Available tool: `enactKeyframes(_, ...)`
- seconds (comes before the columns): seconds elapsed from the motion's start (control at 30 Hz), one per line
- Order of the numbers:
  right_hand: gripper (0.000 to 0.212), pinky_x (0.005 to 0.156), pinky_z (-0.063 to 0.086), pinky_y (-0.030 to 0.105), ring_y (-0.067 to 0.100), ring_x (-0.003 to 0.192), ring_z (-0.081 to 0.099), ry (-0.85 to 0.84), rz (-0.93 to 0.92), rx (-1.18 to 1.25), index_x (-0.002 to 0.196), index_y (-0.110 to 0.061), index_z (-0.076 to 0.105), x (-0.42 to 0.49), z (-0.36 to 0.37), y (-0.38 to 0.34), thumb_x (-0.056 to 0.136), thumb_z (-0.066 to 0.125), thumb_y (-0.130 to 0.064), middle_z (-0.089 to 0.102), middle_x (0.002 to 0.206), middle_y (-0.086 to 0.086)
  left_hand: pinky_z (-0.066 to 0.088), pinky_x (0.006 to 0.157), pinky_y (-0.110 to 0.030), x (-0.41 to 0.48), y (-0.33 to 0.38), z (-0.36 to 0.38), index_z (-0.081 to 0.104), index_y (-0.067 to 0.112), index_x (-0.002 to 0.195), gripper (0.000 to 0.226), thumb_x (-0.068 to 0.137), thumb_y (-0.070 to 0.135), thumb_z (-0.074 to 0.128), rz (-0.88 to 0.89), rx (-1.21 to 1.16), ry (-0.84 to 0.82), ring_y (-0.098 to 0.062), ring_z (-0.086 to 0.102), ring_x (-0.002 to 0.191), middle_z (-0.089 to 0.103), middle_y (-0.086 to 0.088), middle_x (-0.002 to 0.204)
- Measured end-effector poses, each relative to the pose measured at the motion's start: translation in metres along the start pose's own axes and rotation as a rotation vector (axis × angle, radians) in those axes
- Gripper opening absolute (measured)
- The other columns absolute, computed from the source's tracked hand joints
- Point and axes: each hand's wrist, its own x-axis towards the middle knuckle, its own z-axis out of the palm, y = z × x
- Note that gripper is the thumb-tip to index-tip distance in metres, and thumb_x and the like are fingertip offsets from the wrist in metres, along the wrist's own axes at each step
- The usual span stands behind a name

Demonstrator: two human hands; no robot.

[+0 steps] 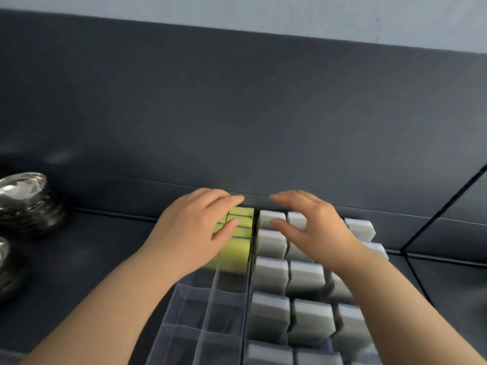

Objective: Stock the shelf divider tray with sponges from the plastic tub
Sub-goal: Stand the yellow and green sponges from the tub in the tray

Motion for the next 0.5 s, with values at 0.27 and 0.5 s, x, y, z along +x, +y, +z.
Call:
enactKeyframes(0.27,0.039,0.087,0.035,0.002,-0.014,0.102,0.05,0.224,0.008,0.09,0.109,-0.048,0.052,-0.053,-0.047,-0.032,0.079,0.067,-0.03,0.053,0.103,-0.039,0.041,0.086,-0.022,-0.035,0.033,-0.05,0.061,0.014,0.119,0.037,0.088,0.031,0.049,-0.034,0.035,0.139,-0.009,0.054,0.1,0.064,0.003,0.107)
enactKeyframes(0.5,0.035,0.085,0.039,0.005,-0.006,0.101,0.053,0.381,0.103,0.049,0.112,-0.046,0.053,-0.119,-0.06,-0.081,0.077,0.059,-0.044,0.056,0.108,-0.032,0.043,0.086,-0.022,-0.059,0.051,-0.072,0.061,0.013,0.119,0.037,0.088,0.03,0.049,0.091,-0.081,0.179,-0.013,0.056,0.099,0.064,0.001,0.107)
